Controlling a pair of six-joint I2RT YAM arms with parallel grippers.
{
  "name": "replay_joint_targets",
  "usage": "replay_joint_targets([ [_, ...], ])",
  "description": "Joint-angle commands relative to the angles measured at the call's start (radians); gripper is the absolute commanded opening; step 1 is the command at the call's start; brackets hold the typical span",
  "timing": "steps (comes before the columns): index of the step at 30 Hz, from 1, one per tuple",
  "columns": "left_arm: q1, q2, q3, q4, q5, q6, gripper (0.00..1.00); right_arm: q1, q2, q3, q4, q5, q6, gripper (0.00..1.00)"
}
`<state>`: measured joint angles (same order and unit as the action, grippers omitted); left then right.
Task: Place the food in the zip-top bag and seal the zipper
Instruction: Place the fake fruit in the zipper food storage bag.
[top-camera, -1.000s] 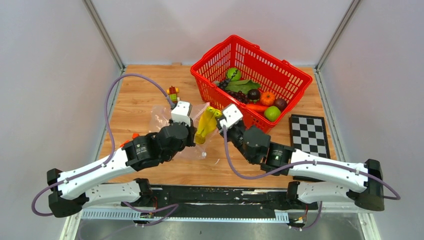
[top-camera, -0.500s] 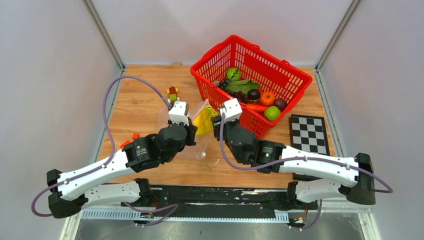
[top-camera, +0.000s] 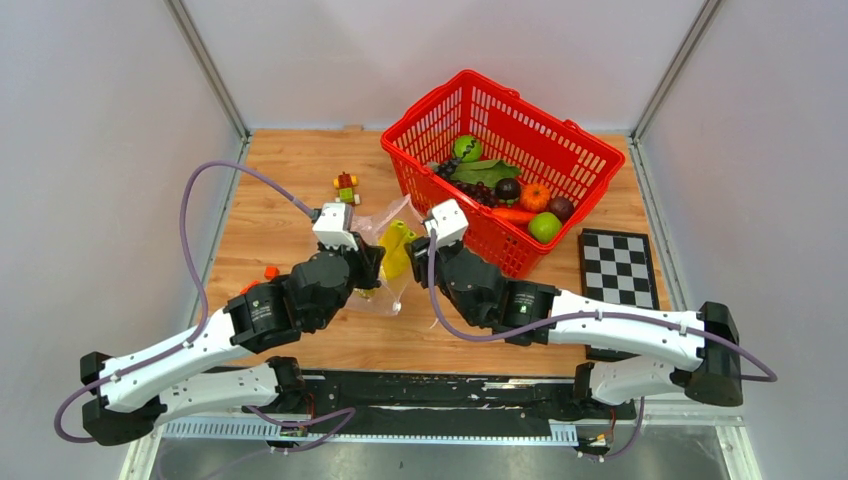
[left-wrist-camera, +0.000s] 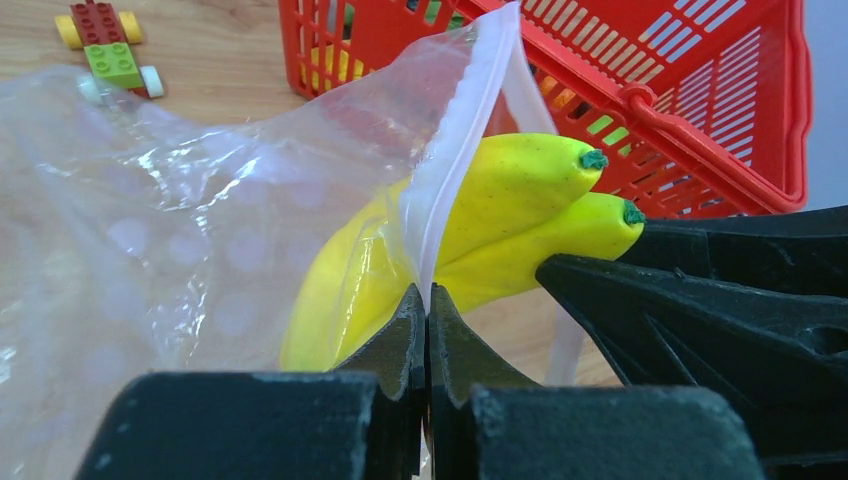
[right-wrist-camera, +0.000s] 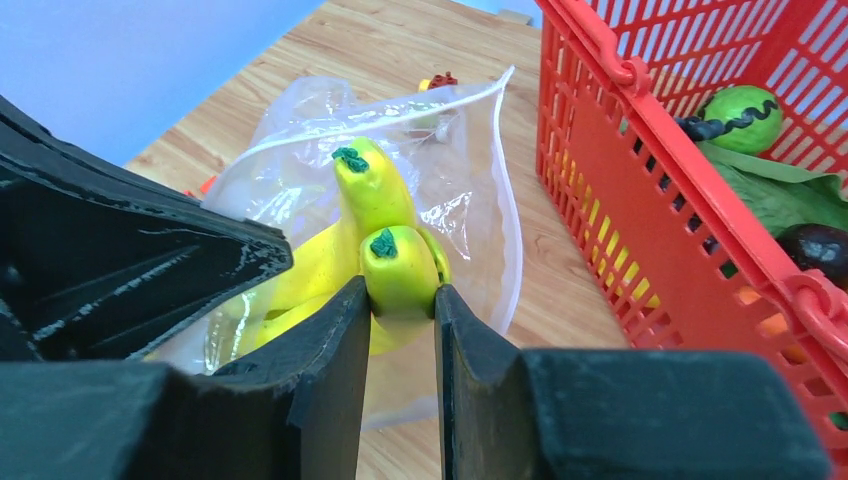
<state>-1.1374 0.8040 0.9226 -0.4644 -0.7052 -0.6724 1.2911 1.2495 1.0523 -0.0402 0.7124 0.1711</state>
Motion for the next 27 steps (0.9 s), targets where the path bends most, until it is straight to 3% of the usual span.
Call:
replay_joint_targets([
  [1, 0.003, -0.011, -0.008, 0.057, -0.022, -0.029, 0.0, 0.002, 0.035, 0.088, -0.027, -0.043, 0.02, 0.39],
  [2, 0.004, -0.016, -0.007, 0.052, -0.025, -0.029, 0.0, 0.002, 0.042, 0.106, -0.056, -0.05, 0.011, 0.52],
  [3, 0.003, -0.021, -0.006, 0.046, -0.032, -0.031, 0.0, 0.001, 0.042, 0.118, -0.069, -0.083, -0.014, 0.56],
  [7, 0.003, -0.046, 0.001, -0.006, -0.086, -0.044, 0.0, 0.0, 0.0, 0.134, -0.082, -0.215, -0.044, 0.66],
  [13, 0.004, -0.091, 0.014, -0.086, -0.195, -0.059, 0.0, -0.009, -0.13, 0.098, -0.061, -0.339, -0.047, 0.66],
  [19, 0.004, -0.097, 0.029, -0.11, -0.195, -0.026, 0.0, -0.05, -0.218, 0.078, -0.113, -0.161, -0.033, 0.66],
  [22, 0.004, -0.093, 0.04, -0.124, -0.193, -0.01, 0.0, -0.139, -0.226, 0.107, -0.187, -0.145, -0.007, 0.66],
  [27, 0.003, -0.088, 0.092, -0.189, -0.211, 0.019, 0.0, -0.423, -0.2, 0.161, -0.307, -0.267, 0.032, 0.66],
])
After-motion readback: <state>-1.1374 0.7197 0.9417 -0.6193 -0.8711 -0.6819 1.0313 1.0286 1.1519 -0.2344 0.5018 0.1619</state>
